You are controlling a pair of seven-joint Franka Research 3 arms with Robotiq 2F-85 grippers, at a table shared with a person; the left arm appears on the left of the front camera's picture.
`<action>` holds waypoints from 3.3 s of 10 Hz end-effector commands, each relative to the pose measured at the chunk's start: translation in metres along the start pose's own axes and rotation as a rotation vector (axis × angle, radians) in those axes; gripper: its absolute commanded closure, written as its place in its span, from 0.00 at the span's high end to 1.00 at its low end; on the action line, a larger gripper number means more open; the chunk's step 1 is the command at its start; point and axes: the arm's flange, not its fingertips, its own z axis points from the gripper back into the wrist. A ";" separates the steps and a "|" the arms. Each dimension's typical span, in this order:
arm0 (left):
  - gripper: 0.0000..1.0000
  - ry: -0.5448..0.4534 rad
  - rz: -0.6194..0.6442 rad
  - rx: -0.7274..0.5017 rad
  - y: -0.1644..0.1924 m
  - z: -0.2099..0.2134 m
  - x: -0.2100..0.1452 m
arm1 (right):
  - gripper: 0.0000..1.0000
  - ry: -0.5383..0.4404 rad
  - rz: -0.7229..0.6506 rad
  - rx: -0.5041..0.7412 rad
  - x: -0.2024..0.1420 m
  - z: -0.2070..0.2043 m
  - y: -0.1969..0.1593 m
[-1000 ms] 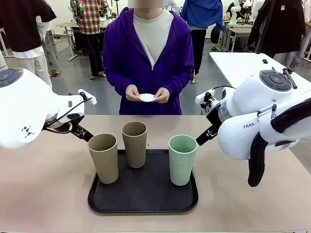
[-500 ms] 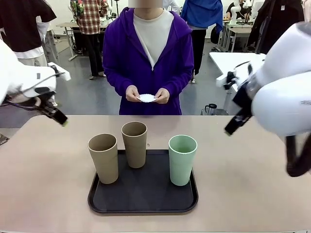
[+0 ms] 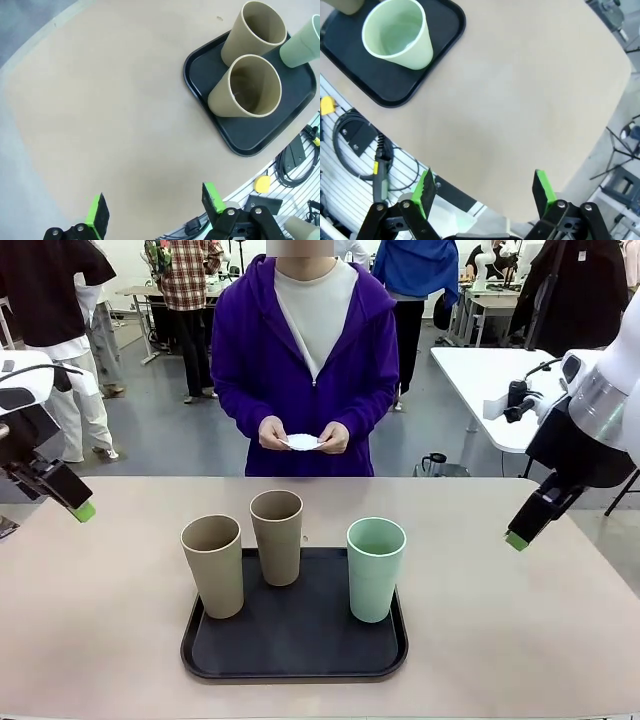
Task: Place coasters on the table and set cups on them.
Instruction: Pick up one Reusable plastic cup and place it on a coaster set by the human.
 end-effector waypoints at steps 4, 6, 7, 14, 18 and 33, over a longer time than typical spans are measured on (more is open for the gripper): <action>1.00 -0.029 0.123 -0.221 0.027 -0.005 -0.001 | 1.00 -0.066 -0.167 0.296 -0.011 -0.013 -0.017; 1.00 -0.093 0.329 -0.628 0.076 -0.006 -0.019 | 1.00 -0.162 -0.523 0.743 -0.055 -0.044 -0.059; 1.00 -0.136 0.430 -0.869 0.106 -0.014 -0.029 | 1.00 -0.205 -0.704 0.938 -0.082 -0.065 -0.083; 1.00 -0.326 0.908 -1.249 0.238 -0.060 -0.122 | 1.00 -0.454 -1.114 1.280 -0.188 -0.105 -0.167; 1.00 -0.297 0.996 -1.219 0.243 -0.073 -0.131 | 1.00 -0.479 -1.111 1.291 -0.201 -0.083 -0.178; 1.00 -0.294 0.974 -1.217 0.245 -0.075 -0.133 | 1.00 -0.457 -1.122 1.300 -0.199 -0.081 -0.190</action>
